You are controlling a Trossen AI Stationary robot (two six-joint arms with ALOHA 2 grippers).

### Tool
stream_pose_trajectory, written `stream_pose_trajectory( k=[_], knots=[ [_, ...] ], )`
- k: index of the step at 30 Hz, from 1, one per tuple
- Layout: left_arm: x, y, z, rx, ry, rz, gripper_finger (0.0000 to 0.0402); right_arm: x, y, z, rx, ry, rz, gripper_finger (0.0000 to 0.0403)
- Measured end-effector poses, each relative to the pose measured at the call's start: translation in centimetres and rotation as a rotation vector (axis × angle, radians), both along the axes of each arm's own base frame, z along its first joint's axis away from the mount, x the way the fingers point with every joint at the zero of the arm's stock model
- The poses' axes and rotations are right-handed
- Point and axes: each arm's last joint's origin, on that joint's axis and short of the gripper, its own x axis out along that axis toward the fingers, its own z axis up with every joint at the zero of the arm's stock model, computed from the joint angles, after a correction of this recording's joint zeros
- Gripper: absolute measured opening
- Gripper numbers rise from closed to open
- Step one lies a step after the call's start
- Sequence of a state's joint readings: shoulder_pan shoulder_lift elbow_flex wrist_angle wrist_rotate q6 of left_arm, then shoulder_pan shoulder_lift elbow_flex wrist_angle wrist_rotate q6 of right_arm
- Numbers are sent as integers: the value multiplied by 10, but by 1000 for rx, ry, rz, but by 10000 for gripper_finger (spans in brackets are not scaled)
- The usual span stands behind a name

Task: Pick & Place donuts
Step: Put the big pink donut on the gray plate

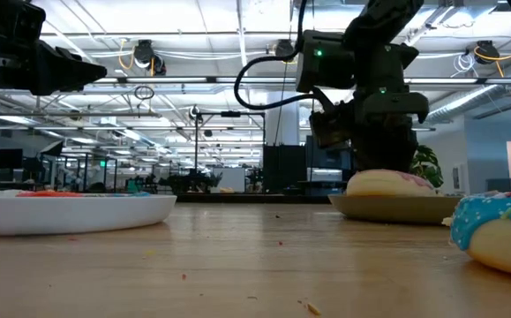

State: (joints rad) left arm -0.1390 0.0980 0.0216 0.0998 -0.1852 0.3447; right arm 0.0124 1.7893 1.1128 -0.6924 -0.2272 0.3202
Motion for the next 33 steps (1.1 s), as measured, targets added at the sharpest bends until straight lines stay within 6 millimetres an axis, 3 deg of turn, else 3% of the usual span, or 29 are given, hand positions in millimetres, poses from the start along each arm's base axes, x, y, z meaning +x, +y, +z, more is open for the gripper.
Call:
stream_pose_trajectory(
  k=[13, 26, 33],
  knots=[
    [0, 0, 0, 0, -1, 0, 26, 2, -9, 13, -67, 66, -89, 185],
    [0, 0, 0, 0, -1, 0, 26, 3, -13, 16, -69, 58, -74, 206],
    [0, 0, 0, 0, -1, 0, 26, 2, -12, 20, -73, 47, -48, 257]
  ],
)
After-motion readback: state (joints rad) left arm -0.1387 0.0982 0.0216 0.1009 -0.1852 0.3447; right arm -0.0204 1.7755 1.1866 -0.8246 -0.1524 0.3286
